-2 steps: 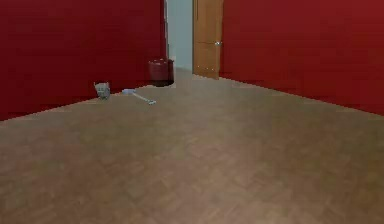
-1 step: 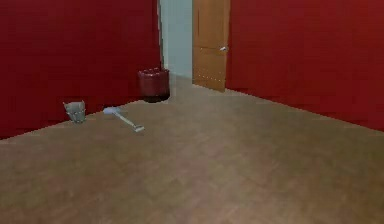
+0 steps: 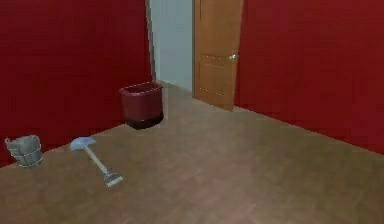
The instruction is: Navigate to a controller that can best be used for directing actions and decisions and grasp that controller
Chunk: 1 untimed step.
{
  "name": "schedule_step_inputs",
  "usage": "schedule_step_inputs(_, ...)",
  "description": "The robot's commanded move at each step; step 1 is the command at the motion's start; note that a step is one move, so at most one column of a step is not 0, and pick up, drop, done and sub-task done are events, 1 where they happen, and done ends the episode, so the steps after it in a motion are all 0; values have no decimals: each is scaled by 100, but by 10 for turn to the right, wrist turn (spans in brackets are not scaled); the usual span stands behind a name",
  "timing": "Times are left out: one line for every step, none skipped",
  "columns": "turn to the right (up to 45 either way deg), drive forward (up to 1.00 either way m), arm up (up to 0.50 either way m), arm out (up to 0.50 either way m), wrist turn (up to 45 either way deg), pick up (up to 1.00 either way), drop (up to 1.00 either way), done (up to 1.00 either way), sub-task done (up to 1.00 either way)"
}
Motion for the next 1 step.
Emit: schedule_step_inputs(0,100,0,0,0,0,0,0,0)
